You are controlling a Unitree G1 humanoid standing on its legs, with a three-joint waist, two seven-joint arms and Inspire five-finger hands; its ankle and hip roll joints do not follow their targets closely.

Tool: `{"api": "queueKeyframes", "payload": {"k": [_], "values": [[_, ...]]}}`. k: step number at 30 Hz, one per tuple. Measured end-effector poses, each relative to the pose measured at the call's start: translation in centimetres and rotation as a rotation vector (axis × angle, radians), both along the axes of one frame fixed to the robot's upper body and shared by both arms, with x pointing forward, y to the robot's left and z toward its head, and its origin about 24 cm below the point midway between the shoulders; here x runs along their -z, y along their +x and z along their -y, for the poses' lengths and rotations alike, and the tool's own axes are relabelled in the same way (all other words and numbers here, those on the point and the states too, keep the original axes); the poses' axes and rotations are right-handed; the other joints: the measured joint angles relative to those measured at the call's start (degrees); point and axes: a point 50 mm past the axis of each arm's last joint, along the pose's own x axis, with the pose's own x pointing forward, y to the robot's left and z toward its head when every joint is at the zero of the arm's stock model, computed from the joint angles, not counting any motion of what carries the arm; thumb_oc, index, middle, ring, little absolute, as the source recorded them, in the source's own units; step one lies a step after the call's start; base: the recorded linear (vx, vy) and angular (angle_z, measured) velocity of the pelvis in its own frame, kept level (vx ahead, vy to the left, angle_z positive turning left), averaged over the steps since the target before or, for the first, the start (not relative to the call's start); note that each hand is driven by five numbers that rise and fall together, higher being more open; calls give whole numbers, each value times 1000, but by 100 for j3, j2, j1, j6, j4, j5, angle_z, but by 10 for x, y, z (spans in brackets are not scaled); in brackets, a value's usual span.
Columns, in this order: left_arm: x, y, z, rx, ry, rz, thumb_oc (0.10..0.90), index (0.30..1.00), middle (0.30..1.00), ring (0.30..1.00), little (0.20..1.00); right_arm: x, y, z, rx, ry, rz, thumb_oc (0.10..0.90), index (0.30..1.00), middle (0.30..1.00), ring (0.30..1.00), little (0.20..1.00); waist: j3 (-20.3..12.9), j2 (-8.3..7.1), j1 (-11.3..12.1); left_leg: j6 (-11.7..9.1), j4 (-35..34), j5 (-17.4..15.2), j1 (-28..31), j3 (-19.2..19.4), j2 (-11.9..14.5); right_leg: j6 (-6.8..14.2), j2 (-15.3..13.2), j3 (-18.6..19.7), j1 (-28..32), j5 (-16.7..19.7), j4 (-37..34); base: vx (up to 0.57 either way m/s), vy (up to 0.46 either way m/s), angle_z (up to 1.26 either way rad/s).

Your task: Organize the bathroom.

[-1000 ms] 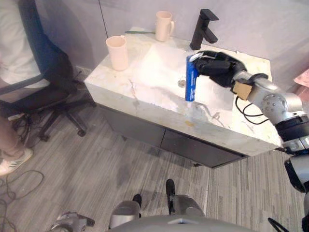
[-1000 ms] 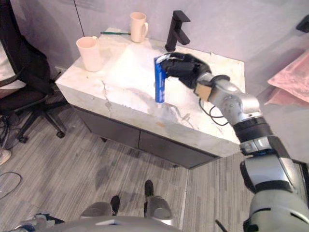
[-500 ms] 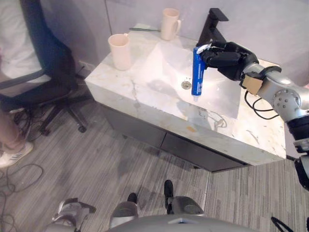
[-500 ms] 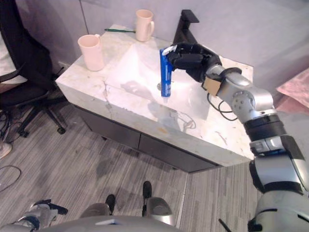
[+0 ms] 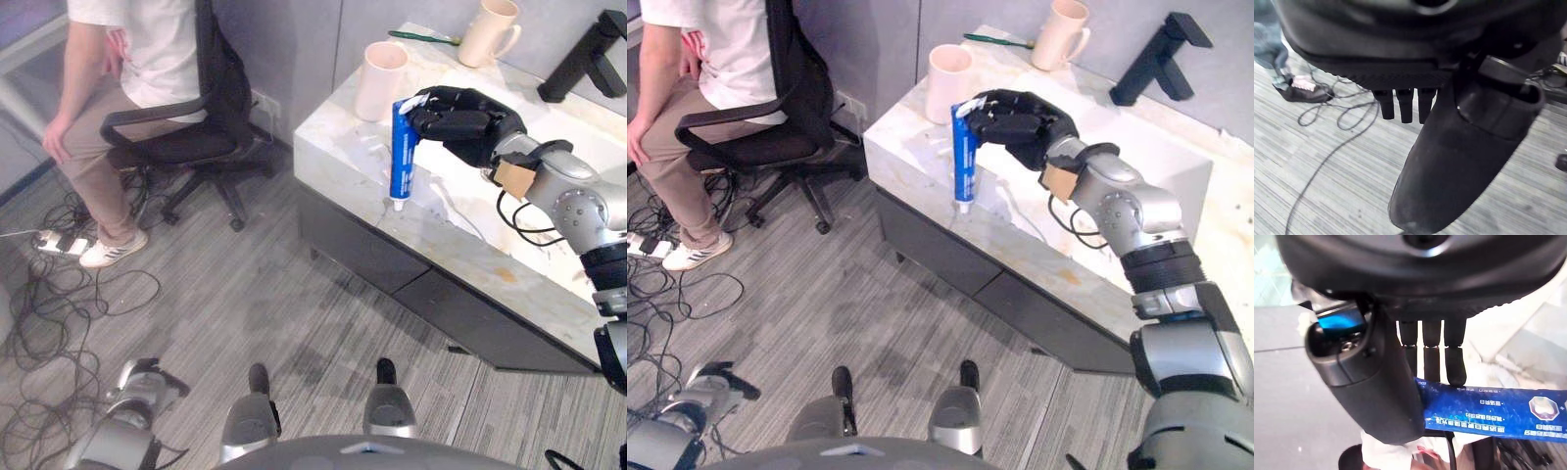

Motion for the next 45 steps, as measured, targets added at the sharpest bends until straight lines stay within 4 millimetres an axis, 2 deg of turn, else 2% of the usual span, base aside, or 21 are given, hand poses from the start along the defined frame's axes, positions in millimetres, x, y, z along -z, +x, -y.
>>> {"api": "queueKeyframes", "payload": {"k": [1, 4, 8, 9, 10, 11, 12, 13, 14, 15, 16, 17, 19, 21, 22, 24, 30, 36, 40, 42, 45], "values": [[1, -6, -2, -19, -5, 5, 800, 900, 900, 900, 900, 1, 1, 2, 7, 2, -5, 400, 300, 300, 300, 300, 2, -5, 60, -14, -201, 56, 174, 14, 1, 99, 38, 0, 130, 60, -170, 54, 30, -4], [12, -35, 1, -46, -23, -64, 800, 900, 900, 900, 900, -7, 4, 5, 14, 11, 7, 400, 300, 300, 300, 300, -3, -24, 93, -84, -494, 128, 444, 66, 106, 106, 207, 10, 356, 64, -409, 86, 63, -13], [17, -38, 8, -47, -48, -68, 800, 900, 900, 900, 900, -16, 8, 23, 76, 17, 19, 400, 300, 300, 300, 300, 16, -77, 172, -67, -433, 74, 455, 118, 124, 114, 245, 65, 185, 79, -296, 72, -3, -29], [16, -38, 8, -58, -52, -60, 800, 900, 900, 900, 900, -14, 9, 25, 89, 22, 20, 400, 300, 300, 300, 300, 38, -82, 232, 56, -161, -98, 325, 158, 180, 113, 280, 50, -38, 80, 67, 202, -165, -60], [14, -31, 8, -70, -63, -29, 800, 900, 900, 900, 900, -13, 8, 25, 96, 5, 20, 400, 300, 300, 300, 300, 84, -45, 258, -59, 60, -378, 357, -5, 267, 222, 335, 223, -540, -13, 932, 224, -191, -72], [12, -32, 4, -92, -58, -31, 800, 900, 900, 900, 900, -9, 6, 21, 77, -18, 23, 400, 300, 300, 300, 300, 152, -130, 191, -117, 161, -472, 467, 40, 260, 300, 333, 499, -1098, -288, 1946, 152, -163, -55], [10, -36, -2, -107, -44, -40, 800, 900, 900, 900, 900, -5, 5, 15, 52, -40, 14, 400, 300, 300, 300, 300, 148, -191, 73, -91, 187, -535, 525, 32, 249, 259, 452, 851, -1196, -526, 1923, 118, -170, -10], [5, -41, -13, -116, -14, -45, 800, 900, 900, 900, 900, -4, 4, 7, 21, -74, 12, 400, 300, 300, 300, 300, 133, -338, -82, -107, 213, -547, 542, -20, 298, 258, 808, 1200, -1125, -614, 1572, 58, -151, 33], [-2, -37, -22, -108, 19, -23, 800, 900, 900, 900, 900, -5, 1, 8, 18, -113, 8, 400, 300, 300, 300, 300, 113, -394, -145, -116, 214, -537, 552, -65, 357, 72, 1039, 1073, -1108, -707, 1625, -11, -77, 46], [-9, -28, -28, -91, 39, 20, 800, 900, 900, 900, 900, -10, 0, 12, 27, -141, 14, 400, 300, 300, 300, 300, 39, -461, -92, -168, 210, -535, 575, -101, 405, -324, 1225, 659, -1059, -952, 1709, -83, -20, 41], [-9, -22, -26, -94, 28, 47, 800, 900, 900, 900, 900, -24, 1, 16, 37, -155, 42, 400, 300, 300, 300, 300, 14, -421, -63, -223, 205, -498, 579, -223, 474, -477, 1328, 547, -915, -1004, 1400, -96, 17, 20], [-6, -17, -20, -84, 5, 61, 800, 900, 900, 900, 900, -42, 1, 25, 53, -157, 80, 400, 300, 300, 300, 300, -19, -258, -35, -159, 200, -360, 410, -196, 600, -523, 1435, 494, -884, -866, 1072, -60, 37, 18], [-1, -1, -1, -57, -49, 85, 800, 900, 900, 900, 900, -85, -3, 46, 108, -153, 208, 400, 300, 300, 300, 300, 21, 5, -50, -70, 133, -197, 145, -202, 648, -541, 1439, 374, -907, -536, 696, 14, 40, 26], [14, -5, 27, -8, -111, 52, 800, 900, 900, 900, 900, -105, -10, 63, 185, -143, 292, 400, 300, 300, 300, 300, 0, 265, -95, -136, -85, -147, 172, -264, 596, -543, 1395, 283, -888, -465, 623, 73, 22, 19], [18, -9, 33, -3, -125, 38, 800, 900, 900, 900, 900, -105, -10, 63, 184, -144, 292, 400, 300, 300, 300, 300, -2, 288, -110, -174, -126, -142, 235, -264, 584, -544, 1383, 294, -857, -467, 618, 79, 13, 2], [27, -24, 40, -15, -146, -13, 800, 900, 900, 900, 900, -99, -9, 62, 168, -147, 275, 400, 300, 300, 300, 300, 1, 291, -174, -309, -287, -158, 454, -271, 553, -518, 1376, 279, -621, -449, 425, 115, 10, -1], [24, -29, 30, -38, -110, -14, 800, 900, 900, 900, 900, -102, -9, 42, 93, -159, 303, 400, 300, 300, 300, 300, -16, 275, -78, -307, -447, -152, 638, -279, 475, -402, 1297, 256, -323, -352, 59, 69, 0, 5], [23, -40, 21, -48, -83, -43, 800, 900, 900, 900, 900, -99, -7, 37, 90, -169, 292, 400, 300, 300, 300, 300, -197, 183, 64, -298, -493, -147, 629, -282, 432, -397, 1308, 242, -299, -333, -49, 40, -20, 1], [25, -47, 21, -43, -81, -63, 800, 900, 900, 900, 900, -106, -4, 29, 121, -154, 326, 400, 300, 300, 300, 300, -255, 121, 100, -294, -500, -149, 623, -301, 423, -396, 1293, 241, -288, -333, -53, 72, -6, 2], [25, -49, 23, -5, -72, -74, 800, 900, 900, 900, 900, -113, 1, 17, 125, -158, 360, 400, 300, 300, 300, 300, -369, 140, 109, -293, -501, -150, 634, -353, 428, -394, 1281, 196, -216, -334, -82, 100, 11, 11], [25, -47, 24, 21, -70, -71, 800, 900, 900, 900, 900, -116, 6, 16, 144, -195, 391, 400, 300, 300, 300, 300, -495, 158, 167, -288, -501, -148, 623, -469, 423, -387, 1286, 85, -129, -330, -146, 36, 4, 18]]}}
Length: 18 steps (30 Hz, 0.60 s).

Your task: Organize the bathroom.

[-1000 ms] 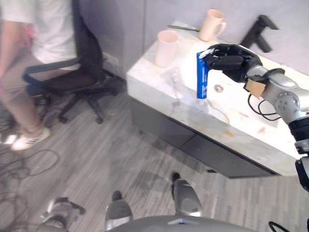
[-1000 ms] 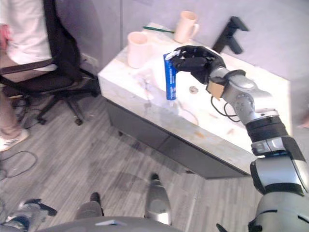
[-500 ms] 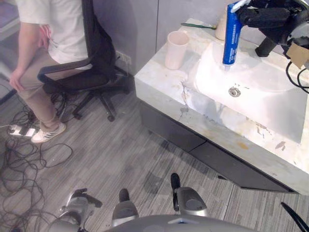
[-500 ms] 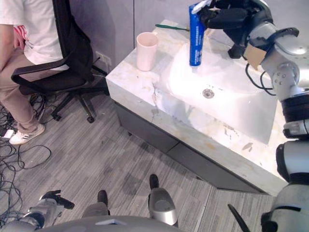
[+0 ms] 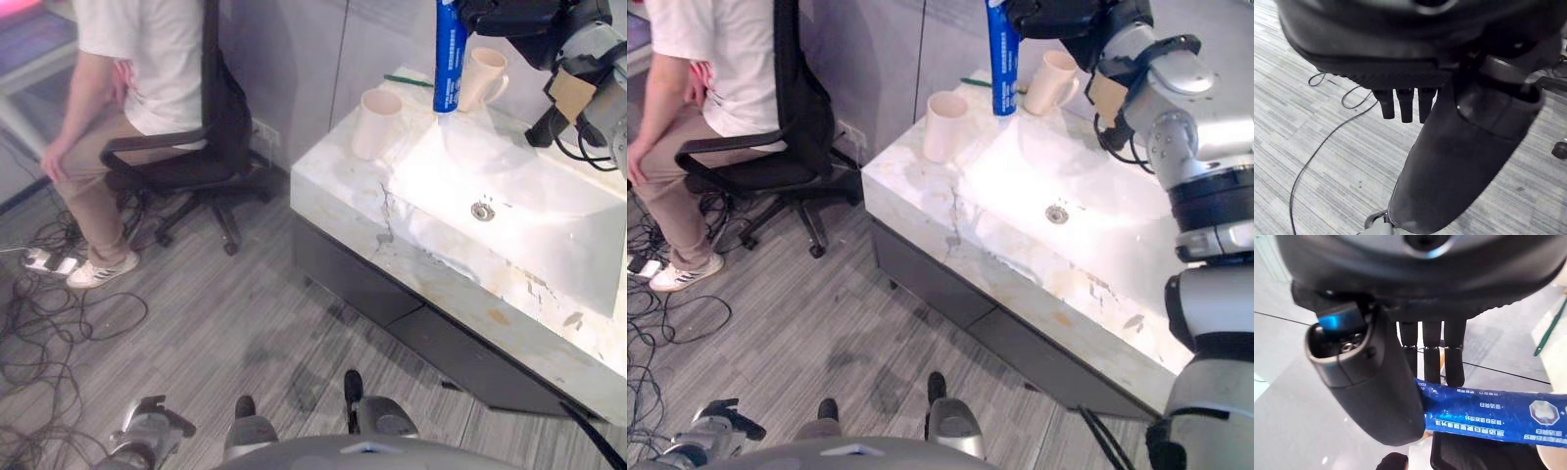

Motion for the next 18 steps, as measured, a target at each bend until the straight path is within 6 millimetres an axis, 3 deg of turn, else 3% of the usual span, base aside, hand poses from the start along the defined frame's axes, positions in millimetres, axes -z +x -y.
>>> {"api": "queueKeyframes", "payload": {"k": [6, 13, 18], "values": [[2, -11, -1, -8, 1, -27, 800, 900, 900, 900, 900, -18, -6, 0, 24, 5, 141, 400, 300, 300, 300, 300, -14, -20, 90, 7, 11, 12, -52, -57, -1, 2, 3, -38, -26, -1, 4, -19, -23, 5], [4, -27, -2, -24, 10, -58, 800, 900, 900, 900, 900, -42, -24, 21, 106, 100, 230, 400, 300, 300, 300, 300, -13, -58, 69, -6, 6, 32, -220, -112, 25, 7, 24, -86, -162, 7, -6, 0, -22, 3], [3, -19, -1, -14, 18, -20, 800, 900, 900, 900, 900, -52, -26, 27, 120, 190, 250, 400, 300, 300, 300, 300, -3, -95, 101, -10, 1, 34, -211, -136, 40, 6, 38, -120, -129, 7, -26, -6, -15, 3]]}}
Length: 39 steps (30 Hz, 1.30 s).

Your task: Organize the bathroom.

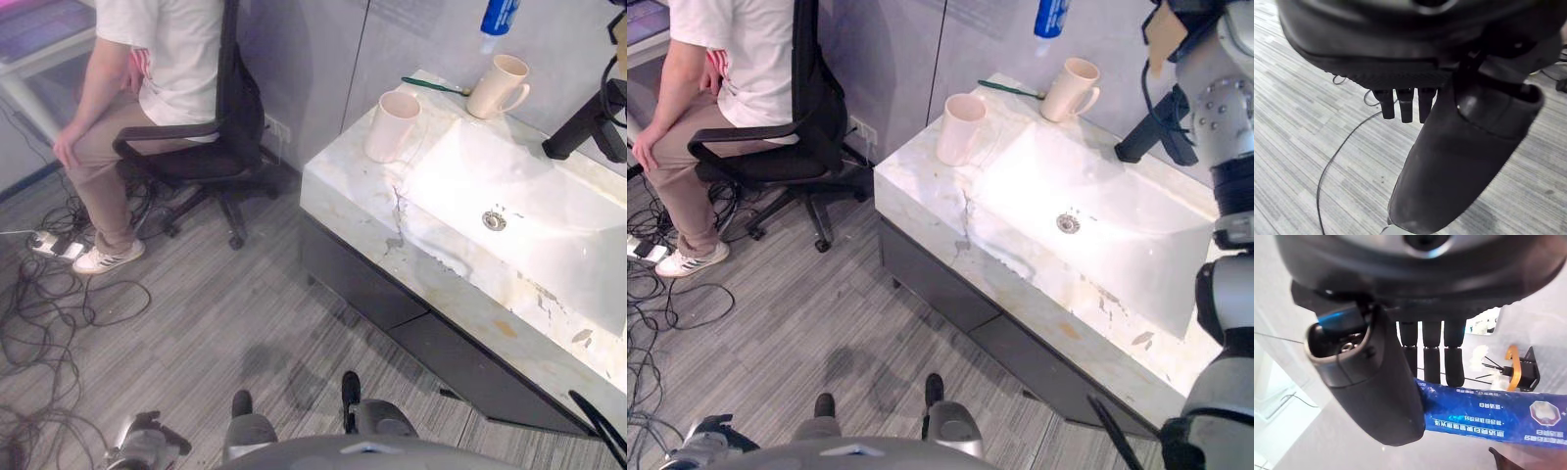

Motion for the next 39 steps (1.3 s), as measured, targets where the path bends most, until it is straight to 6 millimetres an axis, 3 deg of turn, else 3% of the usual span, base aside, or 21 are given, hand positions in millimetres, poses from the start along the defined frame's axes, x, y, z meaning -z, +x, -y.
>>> {"api": "queueKeyframes", "payload": {"k": [7, 12, 15, 18, 21, 24, 33, 39], "values": [[-1, 3, 0, -19, 3, 4, 800, 900, 900, 900, 900, 3, 8, -21, -30, 38, 7, 400, 300, 300, 300, 300, 51, -102, -5, -21, -19, 13, 28, -20, 8, 13, -15, -11, 122, 76, -196, 21, 29, 1], [-1, 5, 2, -56, 1, 3, 800, 900, 900, 900, 900, -2, 8, -32, -28, 55, 31, 400, 300, 300, 300, 300, 30, -58, 96, -8, -110, 25, 126, 12, -16, 13, -20, -3, 205, 98, -287, 69, 28, -1], [0, 6, 6, -65, -16, 5, 800, 900, 900, 900, 900, 2, 12, -41, -42, 49, 30, 400, 300, 300, 300, 300, -2, 62, 134, -1, -117, 21, 191, 14, -71, 13, -88, 35, 269, 98, -291, 75, 52, 2], [3, 1, 11, -71, -28, -17, 800, 900, 900, 900, 900, 11, 19, -56, -81, 43, 17, 400, 300, 300, 300, 300, -73, 238, 136, 24, -169, 6, 323, 29, -99, 29, -110, 83, 412, 106, -378, 60, 44, -1], [9, -9, 22, -79, -55, -47, 800, 900, 900, 900, 900, 34, 18, -78, -125, 23, 26, 400, 300, 300, 300, 300, -205, 456, 133, 43, -245, -6, 495, 28, -96, 48, -115, 66, 622, 119, -506, 2, 45, 1], [11, -14, 28, -83, -71, -60, 800, 900, 900, 900, 900, 50, 18, -90, -147, -13, 8, 400, 300, 300, 300, 300, -271, 554, 121, 43, -290, -2, 514, 29, -77, 81, -111, 65, 671, 141, -586, -14, 42, 1], [13, -19, 32, -89, -83, -74, 800, 900, 900, 900, 900, 99, 27, -94, -93, -41, -113, 400, 300, 300, 300, 300, -292, 583, 147, 38, -294, 23, 488, -2, -134, 89, -115, 44, 652, 146, -586, -14, 33, 1], [13, -17, 34, -85, -87, -65, 800, 900, 900, 900, 900, 102, 28, -90, -61, -65, -121, 400, 300, 300, 300, 300, -292, 583, 168, 38, -290, 29, 411, -75, -140, 109, -114, -31, 658, 165, -670, -20, -26, 6]]}}
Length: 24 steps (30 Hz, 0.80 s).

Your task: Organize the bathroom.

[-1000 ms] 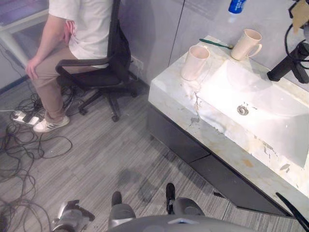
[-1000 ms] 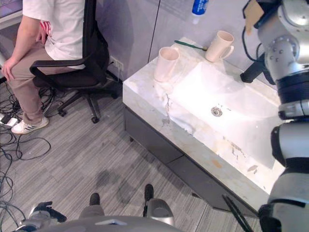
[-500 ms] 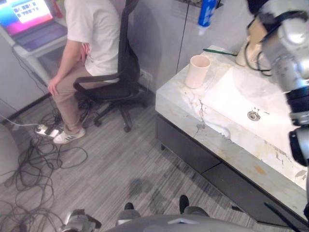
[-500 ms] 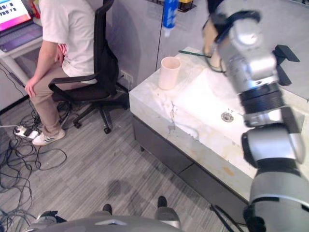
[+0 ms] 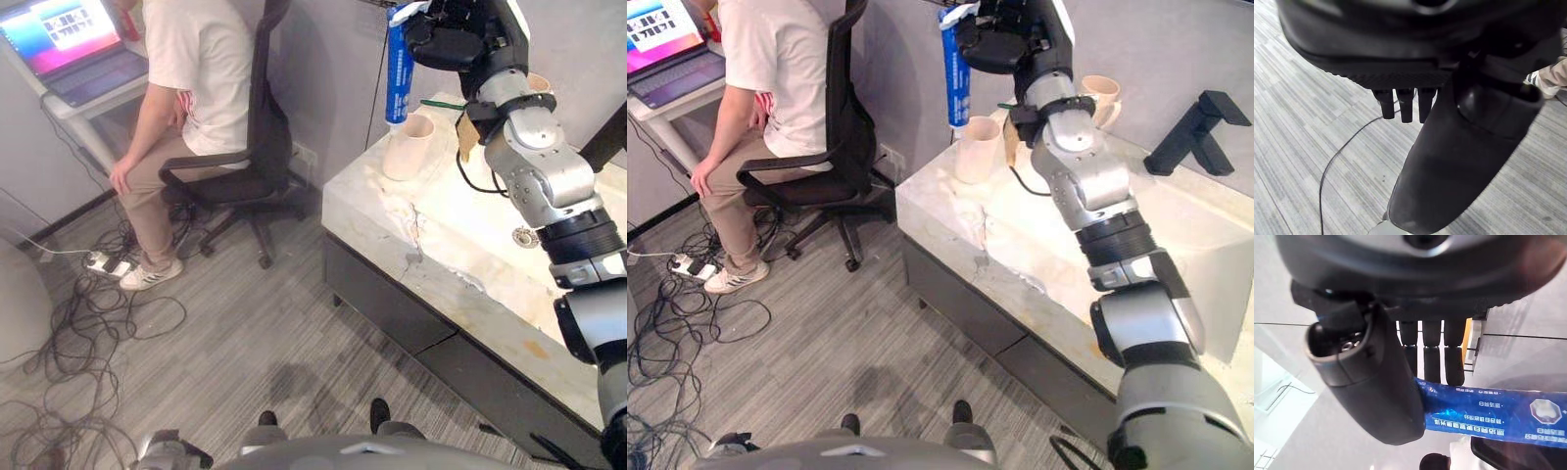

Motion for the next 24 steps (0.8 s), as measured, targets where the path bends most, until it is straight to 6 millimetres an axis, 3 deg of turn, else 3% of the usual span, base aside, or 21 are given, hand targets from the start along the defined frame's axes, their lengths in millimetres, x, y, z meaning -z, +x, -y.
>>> {"api": "queueKeyframes", "payload": {"k": [21, 24], "values": [[-1, 4, 0, -2, 4, 17, 800, 900, 900, 900, 900, -2, 2, 16, 44, 9, -6, 400, 300, 300, 300, 300, 20, 12, 78, 0, -16, 1, -30, -8, 9, 1, 7, -16, -11, 0, -38, 0, -13, 0], [-1, 4, 0, -2, 5, 17, 800, 900, 900, 900, 900, -3, 2, 27, 82, -4, -15, 400, 300, 300, 300, 300, 31, 8, 111, 0, -17, 1, -47, -10, 9, 3, 7, -17, -24, -1, -38, 15, -50, 0]]}}
